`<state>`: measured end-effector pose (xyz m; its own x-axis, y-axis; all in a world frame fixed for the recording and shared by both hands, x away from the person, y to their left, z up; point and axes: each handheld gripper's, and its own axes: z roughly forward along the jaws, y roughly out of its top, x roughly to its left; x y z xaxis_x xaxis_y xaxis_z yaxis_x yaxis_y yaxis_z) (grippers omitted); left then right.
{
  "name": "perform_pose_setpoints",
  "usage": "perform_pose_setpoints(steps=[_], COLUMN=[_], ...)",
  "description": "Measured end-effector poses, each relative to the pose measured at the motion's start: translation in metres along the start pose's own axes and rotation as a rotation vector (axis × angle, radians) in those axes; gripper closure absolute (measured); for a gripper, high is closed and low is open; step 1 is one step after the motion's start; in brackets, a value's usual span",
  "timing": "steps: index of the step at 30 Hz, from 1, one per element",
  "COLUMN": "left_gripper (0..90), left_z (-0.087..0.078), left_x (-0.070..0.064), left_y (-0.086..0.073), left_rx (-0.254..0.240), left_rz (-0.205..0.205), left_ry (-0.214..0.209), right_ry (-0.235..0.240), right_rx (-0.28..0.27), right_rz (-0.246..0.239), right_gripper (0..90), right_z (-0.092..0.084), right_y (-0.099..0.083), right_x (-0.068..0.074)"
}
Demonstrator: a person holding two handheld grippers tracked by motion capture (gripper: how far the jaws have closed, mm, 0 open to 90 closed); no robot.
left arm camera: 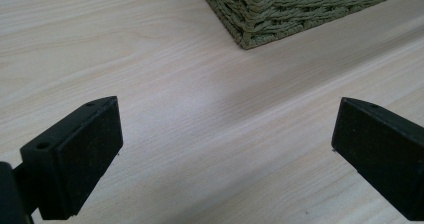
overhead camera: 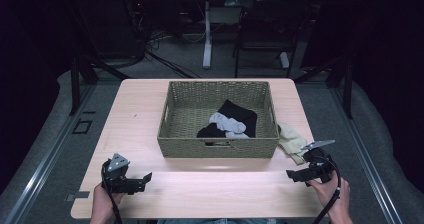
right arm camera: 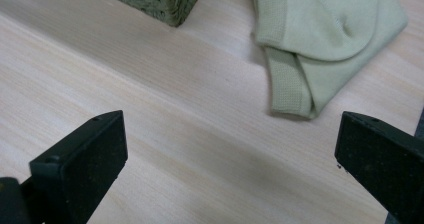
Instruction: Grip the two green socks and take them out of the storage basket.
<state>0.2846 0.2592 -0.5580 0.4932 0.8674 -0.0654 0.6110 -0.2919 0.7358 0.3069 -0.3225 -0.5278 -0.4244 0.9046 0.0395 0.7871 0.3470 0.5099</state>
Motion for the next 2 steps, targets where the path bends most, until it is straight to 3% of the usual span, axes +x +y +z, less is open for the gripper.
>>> perform_pose_setpoints(steps=[2], left_gripper=[0.1], left_z=[0.0002], left_x=[-0.0001], left_y=[0.0001], left_rx=[0.001], left_rz=[-0.001], left_ry=[0.000], right_ry=[-0.012], right_rx=[-0.006], right_rz=[-0.003], right_gripper=[0.4], right_z=[-0.0008], right_y=[-0.0001], right_x=[-0.0004])
